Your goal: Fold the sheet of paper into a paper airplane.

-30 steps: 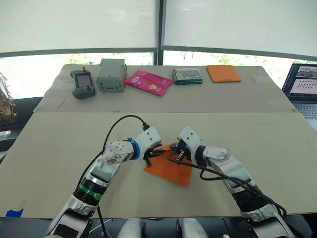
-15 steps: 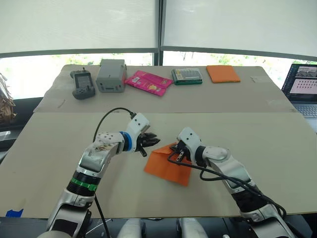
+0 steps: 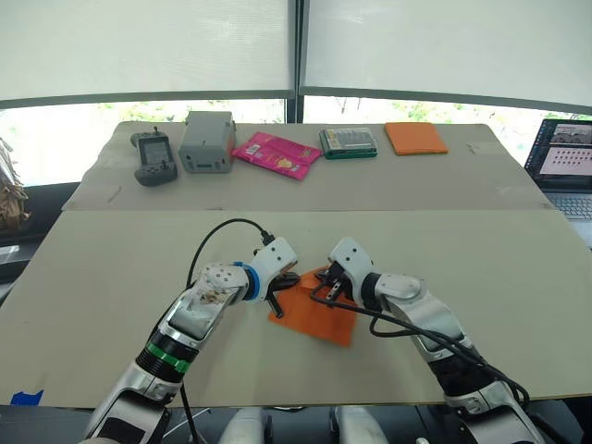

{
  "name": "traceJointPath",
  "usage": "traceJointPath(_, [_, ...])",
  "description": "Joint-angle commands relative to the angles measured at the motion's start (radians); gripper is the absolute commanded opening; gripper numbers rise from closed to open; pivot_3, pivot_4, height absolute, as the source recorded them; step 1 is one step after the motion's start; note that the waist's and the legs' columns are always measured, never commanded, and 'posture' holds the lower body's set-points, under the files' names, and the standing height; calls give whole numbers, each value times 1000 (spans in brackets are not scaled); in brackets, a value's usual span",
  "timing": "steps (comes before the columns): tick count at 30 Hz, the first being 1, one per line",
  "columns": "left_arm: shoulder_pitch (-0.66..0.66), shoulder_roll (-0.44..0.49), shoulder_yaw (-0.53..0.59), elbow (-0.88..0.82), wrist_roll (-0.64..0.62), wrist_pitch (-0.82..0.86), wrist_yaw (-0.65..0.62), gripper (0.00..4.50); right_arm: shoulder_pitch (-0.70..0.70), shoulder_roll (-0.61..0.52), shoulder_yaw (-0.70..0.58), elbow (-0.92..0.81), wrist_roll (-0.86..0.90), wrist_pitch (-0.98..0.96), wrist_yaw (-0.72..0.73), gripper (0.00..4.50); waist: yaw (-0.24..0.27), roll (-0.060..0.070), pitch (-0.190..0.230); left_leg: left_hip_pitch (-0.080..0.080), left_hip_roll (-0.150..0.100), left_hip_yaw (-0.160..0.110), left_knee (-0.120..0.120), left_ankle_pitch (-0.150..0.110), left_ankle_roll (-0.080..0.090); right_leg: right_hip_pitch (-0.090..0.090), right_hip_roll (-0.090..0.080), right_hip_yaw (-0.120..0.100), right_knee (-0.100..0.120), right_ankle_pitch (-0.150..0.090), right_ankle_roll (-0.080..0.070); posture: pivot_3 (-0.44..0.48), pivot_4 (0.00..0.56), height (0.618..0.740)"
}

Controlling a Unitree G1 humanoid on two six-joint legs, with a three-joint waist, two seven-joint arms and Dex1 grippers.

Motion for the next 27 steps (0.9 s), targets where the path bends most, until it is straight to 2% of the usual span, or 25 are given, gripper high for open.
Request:
traceJointPath(1, [21, 6, -19, -1, 3, 33, -7, 41, -21, 24, 10, 16, -3, -16, -3, 0, 0, 0, 0, 0, 0, 0, 0, 0, 0, 0, 0, 0, 0, 0, 0, 0, 150, 740])
traceJointPath(6, [24, -4, -3, -7, -9, 51, 1, 41, -33, 50, 12, 49, -23, -12, -26, 0, 0, 0, 0, 0, 0, 0, 0, 0, 0, 0, 0, 0, 0, 0, 0, 0, 150, 740])
traceJointPath(14, [27, 14, 16, 0, -11, 50, 10, 41, -30, -35, -65, 75, -63, 30, -95, 0, 5, 0, 0, 0, -1, 0, 0, 0, 0, 0, -1, 0, 0, 0, 0, 0, 150, 740])
traceJointPath(21, [13, 31, 23, 27, -8, 33, 6, 41, -8, -59, -95, 75, -43, -28, -86, 0, 2, 0, -1, 1, 0, 0, 0, 0, 0, 1, 0, 0, 0, 0, 0, 0, 150, 740])
traceJointPath(23, [9, 28, 22, 35, -7, 27, 7, 41, -26, -22, -152, 41, 21, -90, -78, 0, 2, 0, -1, 1, 0, 0, 0, 0, 0, 1, 0, 0, 0, 0, 0, 0, 150, 740])
traceJointPath(27, [6, 19, 20, 38, -11, 24, 6, 41, -38, -28, -170, -17, 65, -149, -15, 0, 2, 0, -1, 0, 0, 0, 0, 0, 0, 0, 0, 1, 0, 0, 0, 0, 150, 740])
